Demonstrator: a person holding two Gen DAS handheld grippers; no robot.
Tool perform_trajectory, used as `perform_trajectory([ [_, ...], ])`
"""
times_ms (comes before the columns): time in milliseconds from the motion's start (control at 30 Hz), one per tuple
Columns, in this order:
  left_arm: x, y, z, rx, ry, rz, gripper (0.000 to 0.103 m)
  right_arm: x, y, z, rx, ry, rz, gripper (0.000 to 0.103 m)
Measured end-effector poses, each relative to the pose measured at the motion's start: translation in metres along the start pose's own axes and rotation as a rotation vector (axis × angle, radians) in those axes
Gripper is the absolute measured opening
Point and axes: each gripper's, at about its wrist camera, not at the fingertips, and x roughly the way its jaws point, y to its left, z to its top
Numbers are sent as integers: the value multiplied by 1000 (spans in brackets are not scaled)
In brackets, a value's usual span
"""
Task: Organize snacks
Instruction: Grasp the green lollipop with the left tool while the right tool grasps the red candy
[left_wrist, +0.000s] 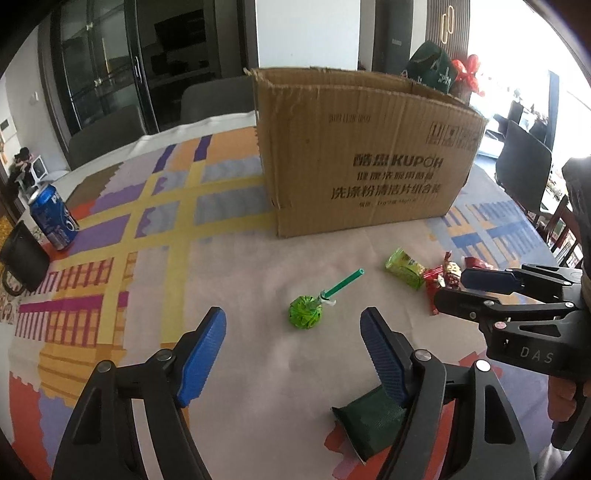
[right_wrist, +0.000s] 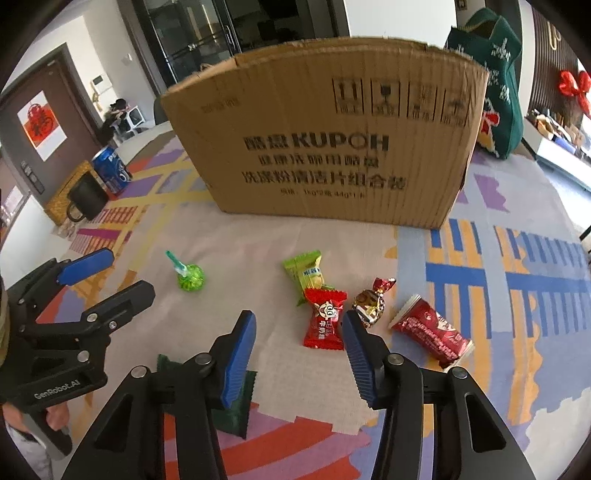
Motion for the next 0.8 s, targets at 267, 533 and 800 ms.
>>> perform_trajectory([
  [267,26,1,-1,-7,46,-25,62,17,-5,0,15,34,-9,43],
  [533,46,1,2,-31,80,-52,48,28,-6,3,11,47,-19,38],
  [800,58,1,5,-61,112,-79,27,40,-2,6,15,59,-18,33],
])
